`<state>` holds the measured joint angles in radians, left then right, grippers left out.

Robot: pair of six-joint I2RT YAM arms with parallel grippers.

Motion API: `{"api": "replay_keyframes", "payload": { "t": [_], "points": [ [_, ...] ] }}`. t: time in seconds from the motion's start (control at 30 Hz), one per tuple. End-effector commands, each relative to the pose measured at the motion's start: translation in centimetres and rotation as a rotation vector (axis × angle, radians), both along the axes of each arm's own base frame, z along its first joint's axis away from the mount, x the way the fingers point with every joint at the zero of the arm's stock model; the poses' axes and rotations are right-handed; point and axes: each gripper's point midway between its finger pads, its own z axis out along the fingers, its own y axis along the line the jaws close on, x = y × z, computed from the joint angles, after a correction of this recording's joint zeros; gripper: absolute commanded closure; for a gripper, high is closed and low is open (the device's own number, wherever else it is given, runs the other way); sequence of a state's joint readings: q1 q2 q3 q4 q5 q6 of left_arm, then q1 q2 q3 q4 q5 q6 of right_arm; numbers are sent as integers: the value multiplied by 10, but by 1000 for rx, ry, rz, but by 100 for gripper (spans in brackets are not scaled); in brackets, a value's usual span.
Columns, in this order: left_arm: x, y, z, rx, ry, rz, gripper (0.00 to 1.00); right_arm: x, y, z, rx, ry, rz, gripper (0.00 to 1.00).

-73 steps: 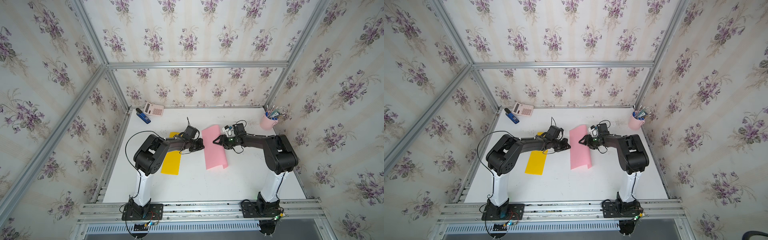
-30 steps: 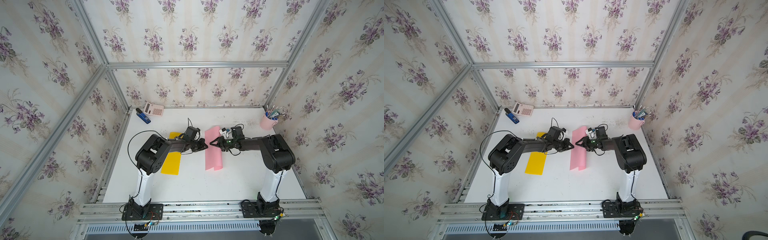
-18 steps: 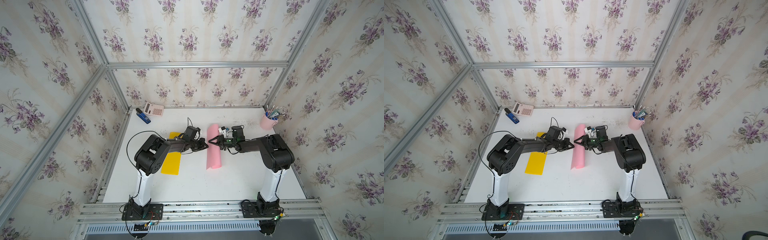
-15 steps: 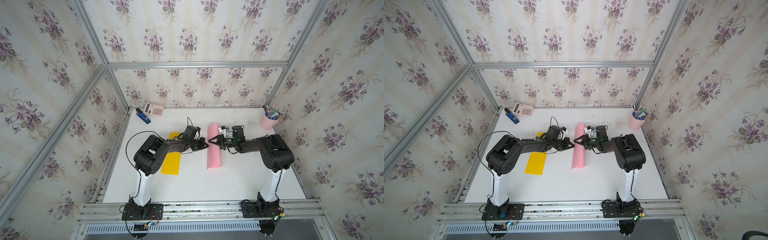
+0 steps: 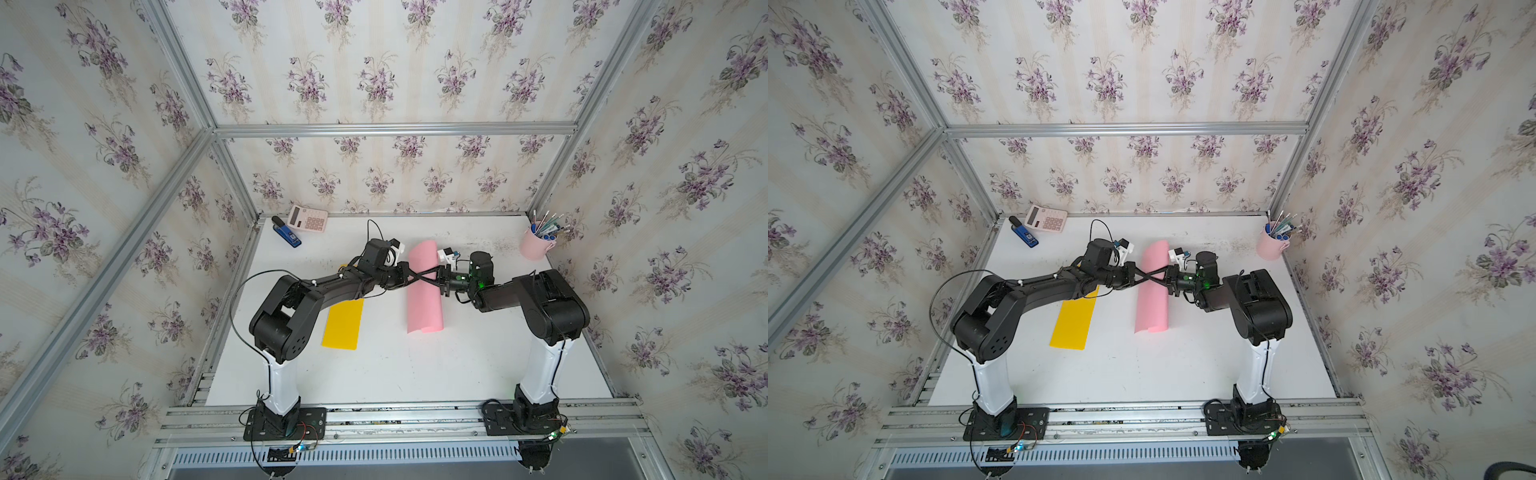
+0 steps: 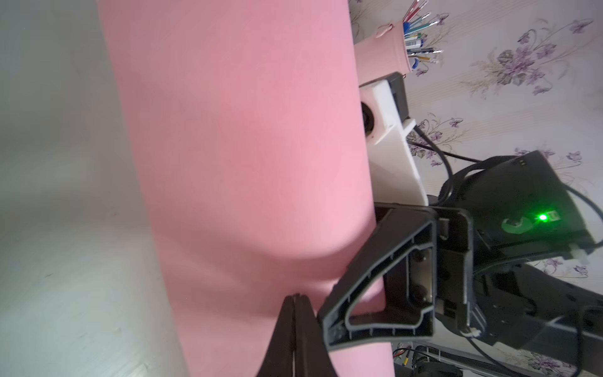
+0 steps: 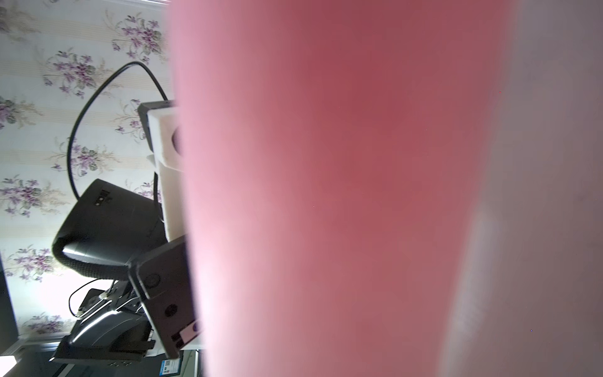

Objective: Fold the rectangular paper in half along the long edge
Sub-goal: Pick up the paper from the center of the board, then fold the paper.

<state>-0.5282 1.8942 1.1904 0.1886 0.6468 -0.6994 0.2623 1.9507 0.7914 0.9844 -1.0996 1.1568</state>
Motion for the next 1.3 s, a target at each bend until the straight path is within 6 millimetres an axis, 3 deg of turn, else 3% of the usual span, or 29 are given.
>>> {"api": "replay_keyframes", "payload": {
  "t": [0.0, 0.17, 0.3, 0.43, 0.5, 0.6, 0.83, 1.0, 1.27],
  "points": [
    [2, 7, 31, -20, -56, -3, 91, -2, 2, 47, 112, -82, 19, 65],
    [2, 41, 90, -48, -140, 50, 89, -7, 2, 104, 237, -159, 32, 64],
    [-3, 94, 153, -95, -225, 131, 86, -15, 6, 152, 302, -229, 54, 64],
    [-26, 147, 219, -125, -335, 193, 78, -28, 17, 202, 357, -287, 92, 63],
    [-42, 157, 239, -124, -367, 188, 74, -36, 24, 225, 379, -311, 108, 62],
    [-64, 155, 256, -157, -386, 146, 72, -52, 34, 261, 414, -354, 137, 62],
    [-100, 157, 260, -230, -387, 130, 71, -79, 39, 321, 482, -377, 137, 63],
    [-119, 153, 268, -299, -384, 109, 70, -87, 34, 337, 522, -322, 76, 61],
    [-146, 122, 299, -392, -396, 3, 66, -102, 45, 356, 531, -323, 77, 60]
  ]
}}
